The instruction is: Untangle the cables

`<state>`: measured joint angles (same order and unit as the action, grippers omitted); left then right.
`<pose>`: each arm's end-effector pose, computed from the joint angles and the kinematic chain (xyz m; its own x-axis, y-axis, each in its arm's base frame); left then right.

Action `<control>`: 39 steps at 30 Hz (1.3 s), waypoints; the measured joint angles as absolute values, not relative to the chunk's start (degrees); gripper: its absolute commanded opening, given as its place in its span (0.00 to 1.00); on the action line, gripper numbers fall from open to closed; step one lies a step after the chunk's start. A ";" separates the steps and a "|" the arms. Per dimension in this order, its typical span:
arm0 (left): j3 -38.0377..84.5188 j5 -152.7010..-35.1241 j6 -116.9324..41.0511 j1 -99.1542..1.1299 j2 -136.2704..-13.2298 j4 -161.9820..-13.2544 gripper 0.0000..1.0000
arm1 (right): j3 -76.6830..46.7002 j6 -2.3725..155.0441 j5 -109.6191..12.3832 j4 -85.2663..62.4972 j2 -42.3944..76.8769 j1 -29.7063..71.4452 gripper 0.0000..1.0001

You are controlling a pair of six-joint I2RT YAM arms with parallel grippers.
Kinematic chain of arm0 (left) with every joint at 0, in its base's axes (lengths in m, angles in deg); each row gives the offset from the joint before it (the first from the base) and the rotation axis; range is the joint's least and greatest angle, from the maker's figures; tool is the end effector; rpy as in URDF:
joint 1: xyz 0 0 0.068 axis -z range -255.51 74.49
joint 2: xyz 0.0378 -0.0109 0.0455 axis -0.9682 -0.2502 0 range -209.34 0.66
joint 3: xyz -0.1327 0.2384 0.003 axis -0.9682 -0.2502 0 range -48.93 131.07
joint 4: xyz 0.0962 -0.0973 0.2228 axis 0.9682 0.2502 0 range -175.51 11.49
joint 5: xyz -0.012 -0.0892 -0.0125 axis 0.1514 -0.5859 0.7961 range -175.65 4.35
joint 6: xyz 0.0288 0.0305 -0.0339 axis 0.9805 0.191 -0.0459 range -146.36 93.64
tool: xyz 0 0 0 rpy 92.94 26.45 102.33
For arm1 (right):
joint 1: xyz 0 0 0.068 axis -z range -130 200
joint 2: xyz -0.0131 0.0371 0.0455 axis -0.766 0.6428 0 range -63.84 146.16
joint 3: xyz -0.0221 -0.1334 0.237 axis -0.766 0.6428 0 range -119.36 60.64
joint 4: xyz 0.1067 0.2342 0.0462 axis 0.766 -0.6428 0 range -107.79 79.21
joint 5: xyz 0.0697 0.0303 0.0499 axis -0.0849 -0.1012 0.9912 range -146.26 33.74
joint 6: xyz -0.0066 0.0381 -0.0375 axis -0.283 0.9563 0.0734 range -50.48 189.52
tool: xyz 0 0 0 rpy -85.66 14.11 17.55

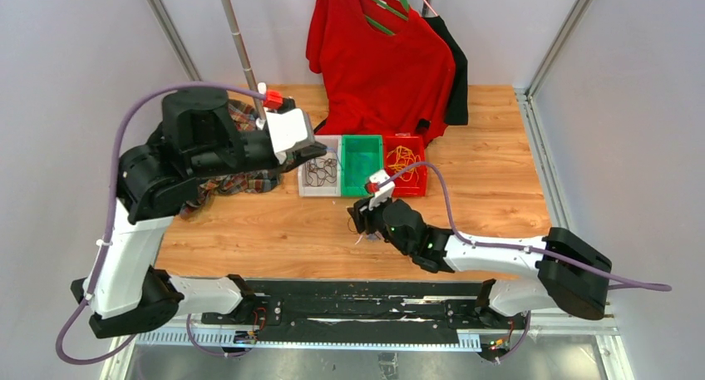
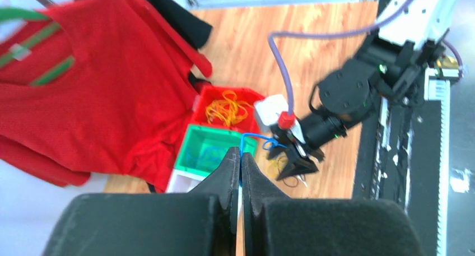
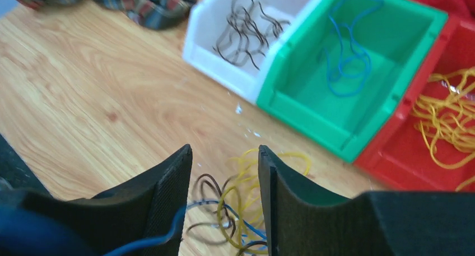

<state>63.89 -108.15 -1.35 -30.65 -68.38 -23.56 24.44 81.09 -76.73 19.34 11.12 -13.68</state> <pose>0.1054 -0.1243 0.5396 0.1842 0.3677 -0.9115 0.9176 0.2680 0.2935 0.1381 0.2510 0.2458 -0.2027 0.0137 -0.9791 -0.6591 0.7376 0.1468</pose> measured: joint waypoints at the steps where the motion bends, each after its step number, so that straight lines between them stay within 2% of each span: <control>1: 65.77 -108.09 -1.30 -30.65 -68.93 -23.06 0.01 | 25.88 81.79 -77.32 20.04 11.03 -13.64 0.50; 10: 90.27 -103.65 0.29 -30.69 -76.25 -24.37 0.01 | 39.02 87.39 -81.23 22.14 8.63 -13.60 0.53; 14: 92.17 -100.94 0.45 -30.69 -75.70 -29.00 0.01 | 43.10 89.51 -82.32 22.23 6.18 -13.60 0.54; 23: 81.70 -93.20 0.69 -30.69 -70.89 -45.72 0.01 | 47.45 92.74 -83.85 20.13 -1.69 -13.60 0.54; 27: 77.63 -92.39 0.71 -30.69 -70.19 -47.71 0.00 | 47.39 92.74 -84.33 17.72 -5.93 -13.60 0.55; 33: 61.28 -91.10 -0.06 -30.69 -67.26 -51.58 0.01 | 45.20 92.00 -85.67 13.00 -13.25 -13.60 0.56; 39: 49.68 -88.85 -0.67 -30.69 -70.24 -54.20 0.00 | 43.10 91.28 -88.60 9.11 -20.03 -13.60 0.56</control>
<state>49.68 -88.85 -0.67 -30.69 -70.24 -54.20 43.10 91.28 -88.60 9.11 -20.03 -13.60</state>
